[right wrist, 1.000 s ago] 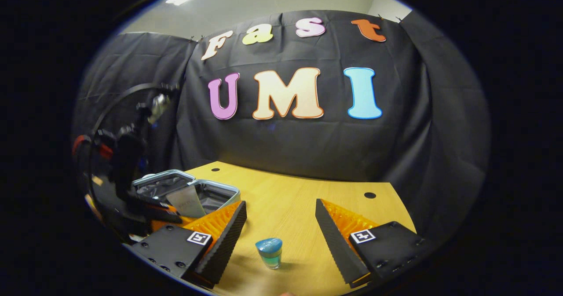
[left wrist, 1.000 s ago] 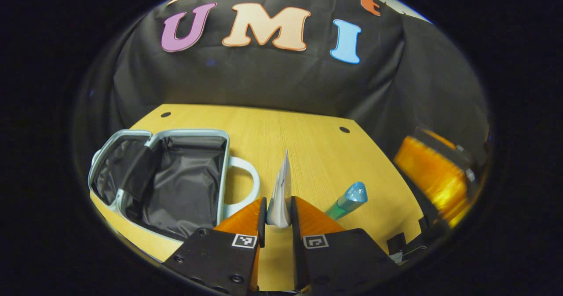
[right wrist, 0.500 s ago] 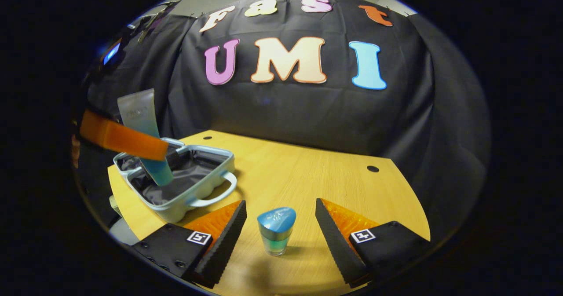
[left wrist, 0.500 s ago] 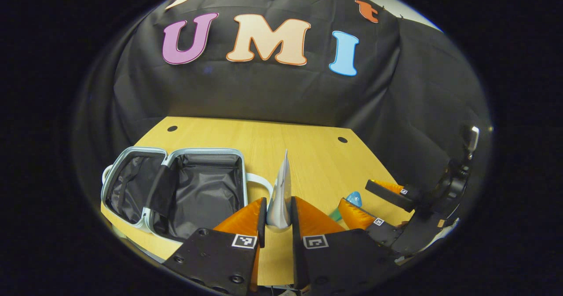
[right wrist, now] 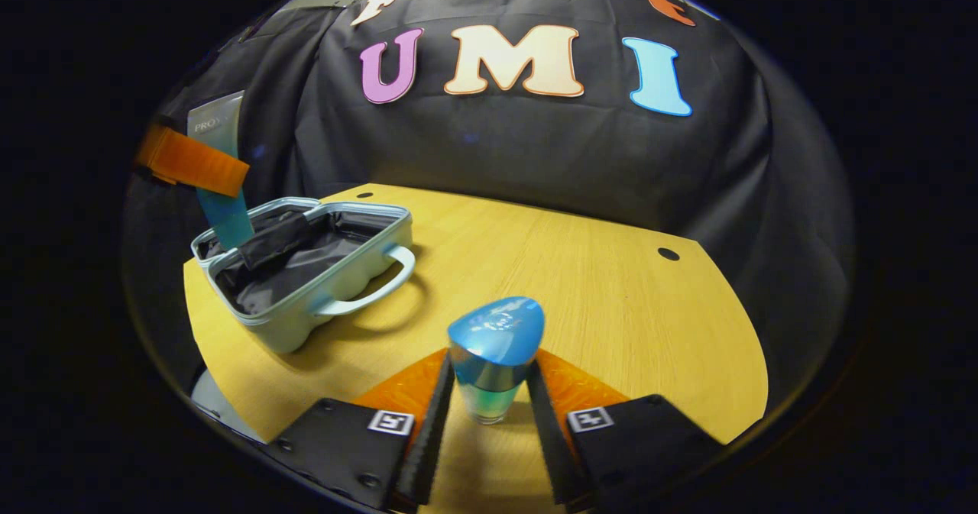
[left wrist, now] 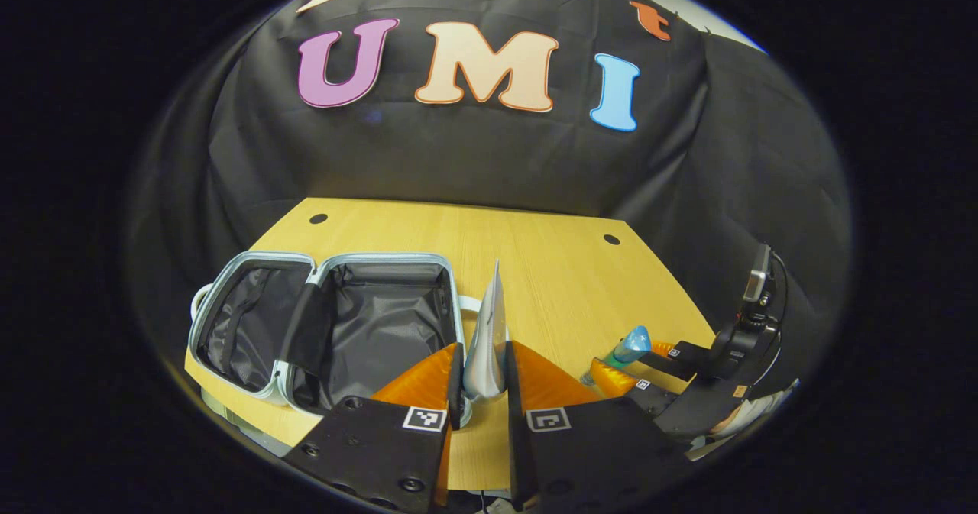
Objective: First open the suitcase, pack the skin care products into it, and then close the suitcase.
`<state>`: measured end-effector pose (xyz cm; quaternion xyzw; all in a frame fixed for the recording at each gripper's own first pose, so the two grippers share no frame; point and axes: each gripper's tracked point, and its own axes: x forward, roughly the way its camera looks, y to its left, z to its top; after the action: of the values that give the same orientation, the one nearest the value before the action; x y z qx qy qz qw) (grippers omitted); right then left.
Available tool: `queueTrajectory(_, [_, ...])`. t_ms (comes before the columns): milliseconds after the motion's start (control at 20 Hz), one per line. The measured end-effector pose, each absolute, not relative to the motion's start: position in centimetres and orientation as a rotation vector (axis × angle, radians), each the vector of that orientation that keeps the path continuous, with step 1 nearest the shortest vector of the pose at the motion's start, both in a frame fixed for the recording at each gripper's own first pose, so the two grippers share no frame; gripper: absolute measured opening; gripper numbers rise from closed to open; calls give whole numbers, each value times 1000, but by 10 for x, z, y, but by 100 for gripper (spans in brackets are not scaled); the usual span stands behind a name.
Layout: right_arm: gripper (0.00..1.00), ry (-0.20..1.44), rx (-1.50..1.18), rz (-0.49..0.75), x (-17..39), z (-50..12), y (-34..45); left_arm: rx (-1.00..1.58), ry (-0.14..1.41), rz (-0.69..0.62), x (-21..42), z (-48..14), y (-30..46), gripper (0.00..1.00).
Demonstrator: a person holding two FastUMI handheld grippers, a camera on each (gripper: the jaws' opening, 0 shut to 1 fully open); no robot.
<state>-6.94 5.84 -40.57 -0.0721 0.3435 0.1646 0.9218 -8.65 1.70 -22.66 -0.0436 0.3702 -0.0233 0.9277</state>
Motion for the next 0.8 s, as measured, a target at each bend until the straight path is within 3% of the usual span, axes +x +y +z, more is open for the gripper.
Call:
queueTrajectory(50, [55,710,-141,340,-68,-411,62,-91,761,-41,-86,-227,21,23])
queueTrajectory(200, [46,751,-99,356,-70,-412,69,-93,778,-21,-87,-233,35,24])
queueTrajectory(800, [51,770,64,450,-66,-325,150,-58,1027,73,-90,-314,125,24])
